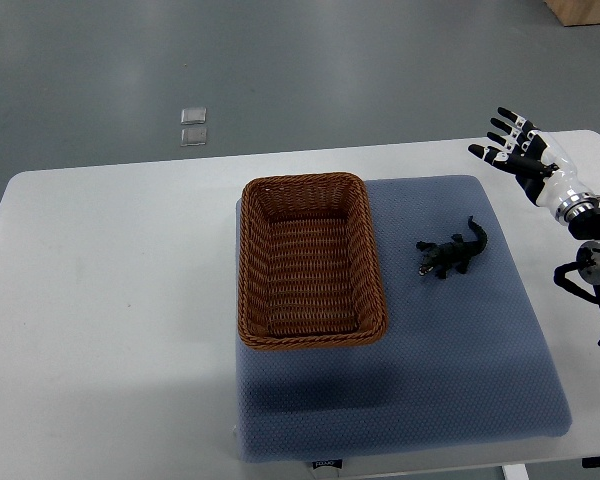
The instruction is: Place crocodile in brown basket with right hand
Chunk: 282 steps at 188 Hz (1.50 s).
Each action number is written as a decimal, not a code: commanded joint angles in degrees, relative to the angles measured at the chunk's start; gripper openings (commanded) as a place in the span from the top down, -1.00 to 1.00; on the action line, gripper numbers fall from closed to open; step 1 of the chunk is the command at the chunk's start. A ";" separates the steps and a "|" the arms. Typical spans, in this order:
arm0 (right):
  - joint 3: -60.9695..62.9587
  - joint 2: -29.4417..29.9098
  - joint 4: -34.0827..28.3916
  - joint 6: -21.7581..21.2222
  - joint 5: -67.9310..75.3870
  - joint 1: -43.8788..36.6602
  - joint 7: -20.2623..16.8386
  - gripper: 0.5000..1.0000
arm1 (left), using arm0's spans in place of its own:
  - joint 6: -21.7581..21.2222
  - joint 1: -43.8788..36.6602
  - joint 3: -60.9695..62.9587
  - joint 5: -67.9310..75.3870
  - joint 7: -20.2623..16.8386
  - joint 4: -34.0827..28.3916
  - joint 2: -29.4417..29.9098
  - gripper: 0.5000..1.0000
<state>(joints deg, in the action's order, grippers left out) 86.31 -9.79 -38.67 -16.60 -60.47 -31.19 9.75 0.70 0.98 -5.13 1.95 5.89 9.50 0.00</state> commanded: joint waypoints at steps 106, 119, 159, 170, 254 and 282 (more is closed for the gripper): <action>0.35 0.21 -0.53 0.43 0.00 -0.09 -0.08 -0.72 | 0.00 -0.01 0.03 -0.01 0.00 0.00 0.00 -1.00; 0.44 0.12 -0.62 0.25 0.00 -0.09 -0.08 -0.72 | 0.00 -0.01 0.03 -0.01 0.00 0.00 0.00 -1.00; 0.00 -0.14 -1.23 -1.94 -0.44 -0.09 0.00 -0.72 | 0.00 -0.01 0.03 -0.01 0.00 0.00 0.00 -1.00; 0.00 -0.32 -1.67 -4.14 -1.05 -0.01 0.00 -0.72 | 0.00 -0.01 0.03 -0.01 0.00 0.00 0.00 -1.00; -11.95 -10.07 -11.95 -14.51 -15.47 -1.32 3.96 -0.72 | 0.00 -0.01 0.03 -0.01 0.00 0.00 0.00 -1.00; -20.66 -15.52 -15.12 -16.45 -18.02 -3.08 4.57 -0.72 | 0.00 -0.01 0.03 -0.01 0.00 0.00 0.00 -1.00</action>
<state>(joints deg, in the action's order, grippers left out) 71.57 -21.57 -51.69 -32.10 -76.80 -33.14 13.91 0.69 0.98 -5.10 1.93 5.88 9.49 0.00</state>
